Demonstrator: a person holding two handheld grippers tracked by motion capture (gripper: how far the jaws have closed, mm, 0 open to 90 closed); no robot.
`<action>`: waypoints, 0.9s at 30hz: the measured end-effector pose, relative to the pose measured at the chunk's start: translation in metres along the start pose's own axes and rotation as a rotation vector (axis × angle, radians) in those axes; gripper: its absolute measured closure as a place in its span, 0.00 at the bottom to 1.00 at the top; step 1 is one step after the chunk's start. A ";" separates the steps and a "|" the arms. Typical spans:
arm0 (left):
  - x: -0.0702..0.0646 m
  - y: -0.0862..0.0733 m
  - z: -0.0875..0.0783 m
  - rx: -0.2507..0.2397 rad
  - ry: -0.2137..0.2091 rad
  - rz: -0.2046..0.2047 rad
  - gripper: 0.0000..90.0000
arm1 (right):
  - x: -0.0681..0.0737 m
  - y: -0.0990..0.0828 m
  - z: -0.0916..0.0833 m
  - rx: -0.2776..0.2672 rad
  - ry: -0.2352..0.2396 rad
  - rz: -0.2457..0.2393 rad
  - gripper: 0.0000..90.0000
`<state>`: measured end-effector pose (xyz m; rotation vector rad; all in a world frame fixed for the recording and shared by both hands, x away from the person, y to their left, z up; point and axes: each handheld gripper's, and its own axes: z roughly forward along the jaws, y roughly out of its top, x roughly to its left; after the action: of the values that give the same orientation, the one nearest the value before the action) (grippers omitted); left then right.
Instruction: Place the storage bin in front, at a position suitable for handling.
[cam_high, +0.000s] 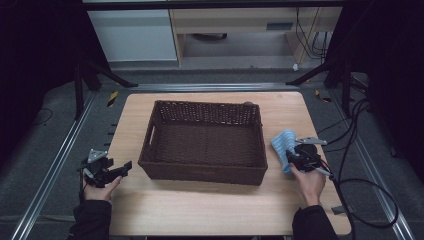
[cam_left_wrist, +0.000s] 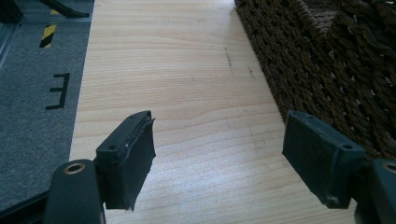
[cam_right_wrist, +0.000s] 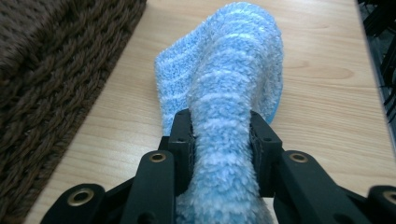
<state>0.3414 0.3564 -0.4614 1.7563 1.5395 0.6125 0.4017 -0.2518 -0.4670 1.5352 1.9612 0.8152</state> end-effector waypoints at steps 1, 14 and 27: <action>0.000 0.000 0.000 0.000 0.001 -0.002 0.27 | -0.003 -0.002 -0.004 -0.003 0.000 0.006 0.76; 0.002 0.003 -0.006 -0.015 -0.002 -0.012 0.27 | -0.016 -0.027 -0.017 0.028 -0.024 0.017 0.63; 0.001 0.021 -0.014 -0.037 -0.008 -0.005 0.28 | -0.015 -0.003 -0.043 -0.095 0.017 0.030 0.43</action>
<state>0.3447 0.3595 -0.4361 1.7248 1.5173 0.6273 0.3725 -0.2728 -0.4387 1.5106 1.8876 0.9226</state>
